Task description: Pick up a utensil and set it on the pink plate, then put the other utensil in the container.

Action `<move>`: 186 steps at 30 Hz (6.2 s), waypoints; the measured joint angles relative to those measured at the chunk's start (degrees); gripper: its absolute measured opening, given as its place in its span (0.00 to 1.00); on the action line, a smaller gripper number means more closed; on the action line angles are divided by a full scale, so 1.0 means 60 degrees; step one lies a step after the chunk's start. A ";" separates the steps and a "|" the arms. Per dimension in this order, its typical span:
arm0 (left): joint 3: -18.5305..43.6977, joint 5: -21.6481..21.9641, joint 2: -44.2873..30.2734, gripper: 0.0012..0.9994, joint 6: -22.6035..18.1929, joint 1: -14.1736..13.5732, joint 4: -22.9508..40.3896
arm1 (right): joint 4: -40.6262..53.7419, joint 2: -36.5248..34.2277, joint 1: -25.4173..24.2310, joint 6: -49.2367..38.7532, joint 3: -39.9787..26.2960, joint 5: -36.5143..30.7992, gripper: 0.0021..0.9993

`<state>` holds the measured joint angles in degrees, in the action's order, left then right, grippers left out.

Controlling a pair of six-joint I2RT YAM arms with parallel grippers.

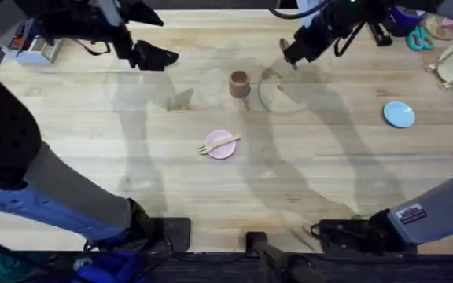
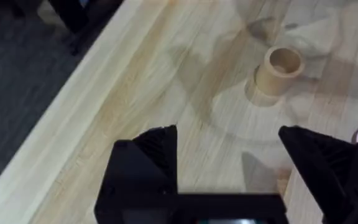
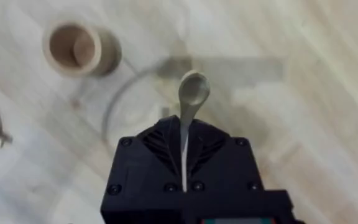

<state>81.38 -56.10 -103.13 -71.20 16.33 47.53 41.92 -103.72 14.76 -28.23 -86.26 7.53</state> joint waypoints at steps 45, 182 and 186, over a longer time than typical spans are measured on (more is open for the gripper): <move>0.0004 -0.2150 -0.1322 0.99 -0.1359 0.0614 0.0393 | -0.9059 0.0000 -0.2641 0.0649 0.3265 0.8343 0.03; 0.0029 -0.4444 -0.3570 0.99 -0.2536 -0.0537 0.0400 | -1.0202 -0.2003 0.0073 -0.1450 0.4029 0.8666 0.03; 0.0025 -0.4444 -0.3570 0.99 -0.2536 -0.0537 0.0400 | -1.0202 -0.2004 0.0073 -0.1453 0.4029 0.8666 0.06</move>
<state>81.54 -82.76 -124.55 -86.41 13.10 49.93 -19.29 -115.74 15.20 -36.95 -62.08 59.53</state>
